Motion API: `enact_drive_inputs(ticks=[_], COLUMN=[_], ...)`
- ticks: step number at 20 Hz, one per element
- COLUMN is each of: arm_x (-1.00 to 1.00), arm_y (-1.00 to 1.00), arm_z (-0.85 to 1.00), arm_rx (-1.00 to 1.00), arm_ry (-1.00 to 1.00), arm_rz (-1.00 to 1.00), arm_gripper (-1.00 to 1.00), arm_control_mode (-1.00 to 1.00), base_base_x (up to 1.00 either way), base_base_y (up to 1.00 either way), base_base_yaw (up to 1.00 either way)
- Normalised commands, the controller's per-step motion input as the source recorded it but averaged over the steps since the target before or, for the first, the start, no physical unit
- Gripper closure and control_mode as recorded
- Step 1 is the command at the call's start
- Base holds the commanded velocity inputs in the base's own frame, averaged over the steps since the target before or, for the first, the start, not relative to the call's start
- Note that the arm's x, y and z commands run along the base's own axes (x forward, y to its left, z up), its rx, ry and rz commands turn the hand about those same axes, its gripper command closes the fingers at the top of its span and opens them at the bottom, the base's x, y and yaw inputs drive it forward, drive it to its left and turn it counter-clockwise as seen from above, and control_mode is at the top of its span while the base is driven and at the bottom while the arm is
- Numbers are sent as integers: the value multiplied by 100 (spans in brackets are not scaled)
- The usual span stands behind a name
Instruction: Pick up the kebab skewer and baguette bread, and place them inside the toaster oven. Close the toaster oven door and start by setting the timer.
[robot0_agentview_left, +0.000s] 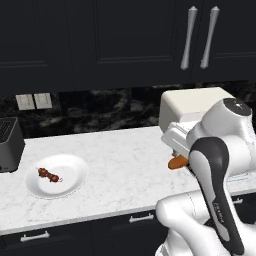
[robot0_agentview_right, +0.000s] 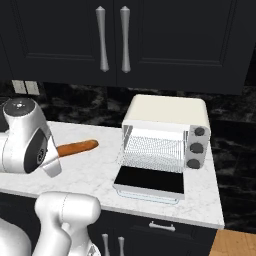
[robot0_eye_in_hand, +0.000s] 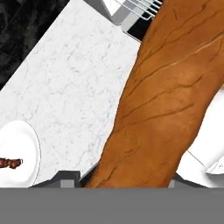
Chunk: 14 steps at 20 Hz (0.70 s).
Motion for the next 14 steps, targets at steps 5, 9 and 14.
enact_drive_inputs(ticks=[5,9,14], arm_x=[-6,10,32], arm_y=[-96,-100,-99], arm_z=[4,6,1], arm_rx=[2,7,6], arm_ry=[-13,-17,-6], arm_rz=[-22,-16,-15], arm_gripper=[100,100,100], arm_control_mode=[-100,-100,-100], base_base_x=[0,0,0], base_base_y=[0,0,0], base_base_yaw=[0,0,0])
